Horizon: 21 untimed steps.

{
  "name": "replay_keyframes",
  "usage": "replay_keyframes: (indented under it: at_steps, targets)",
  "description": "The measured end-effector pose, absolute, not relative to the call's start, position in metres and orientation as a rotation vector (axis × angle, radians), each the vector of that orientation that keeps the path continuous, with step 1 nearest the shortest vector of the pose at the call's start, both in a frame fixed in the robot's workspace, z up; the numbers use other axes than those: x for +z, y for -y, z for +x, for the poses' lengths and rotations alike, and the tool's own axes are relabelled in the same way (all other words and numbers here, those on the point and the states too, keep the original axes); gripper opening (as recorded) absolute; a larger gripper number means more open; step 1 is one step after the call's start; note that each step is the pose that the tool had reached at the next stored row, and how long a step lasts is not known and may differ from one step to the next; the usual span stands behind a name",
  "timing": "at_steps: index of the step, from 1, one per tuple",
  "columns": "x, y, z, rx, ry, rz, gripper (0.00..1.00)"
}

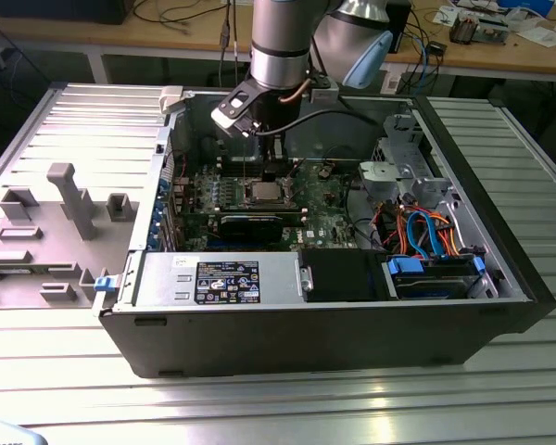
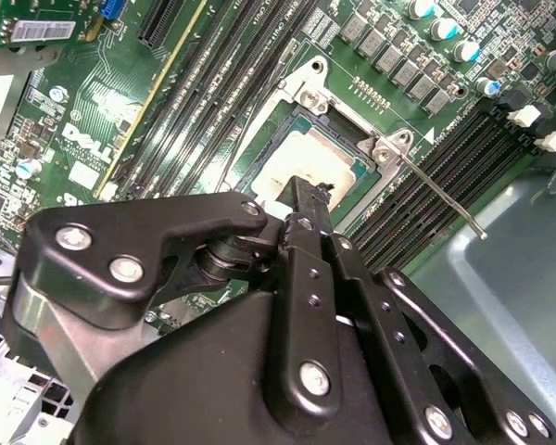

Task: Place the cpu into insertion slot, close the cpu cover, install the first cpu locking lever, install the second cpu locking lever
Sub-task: 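Place the cpu into insertion slot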

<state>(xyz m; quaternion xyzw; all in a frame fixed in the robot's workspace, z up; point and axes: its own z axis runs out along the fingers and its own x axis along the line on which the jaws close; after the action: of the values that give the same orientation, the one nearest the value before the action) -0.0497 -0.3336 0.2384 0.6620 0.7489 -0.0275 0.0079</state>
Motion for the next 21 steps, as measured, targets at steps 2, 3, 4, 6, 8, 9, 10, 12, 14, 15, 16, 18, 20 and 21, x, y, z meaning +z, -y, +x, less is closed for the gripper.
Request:
replay_keyframes:
  at_steps: [2,3,4,6,8,9,10,12,14,15,16,18,20,21]
  targets:
    - [0.2389,0.3336,-0.0497,-0.086,-2.341,2.069,0.11]
    - [0.2394,0.3336,-0.0497,-0.087,-2.341,2.069,0.11]
    - [0.2398,0.3335,-0.0497,-0.087,-2.341,2.069,0.11]
    - [0.2407,0.3336,-0.0497,-0.088,-2.340,2.069,0.11]
    - [0.2412,0.3336,-0.0497,-0.088,-2.340,2.069,0.11]
    - [0.2415,0.3335,-0.0497,-0.088,-2.340,2.068,0.11]
    - [0.2418,0.3336,-0.0497,-0.089,-2.340,2.068,0.11]
    - [0.2424,0.3336,-0.0497,-0.089,-2.340,2.068,0.11]
    - [0.2433,0.3336,-0.0497,-0.090,-2.339,2.068,0.11]
    - [0.2436,0.3336,-0.0497,-0.090,-2.339,2.068,0.11]
    - [0.2438,0.3336,-0.0497,-0.091,-2.339,2.068,0.11]
    - [0.2445,0.3335,-0.0497,-0.091,-2.339,2.067,0.11]
    - [0.2452,0.3336,-0.0497,-0.092,-2.338,2.067,0.11]
    - [0.2457,0.3336,-0.0497,-0.093,-2.338,2.067,0.11]
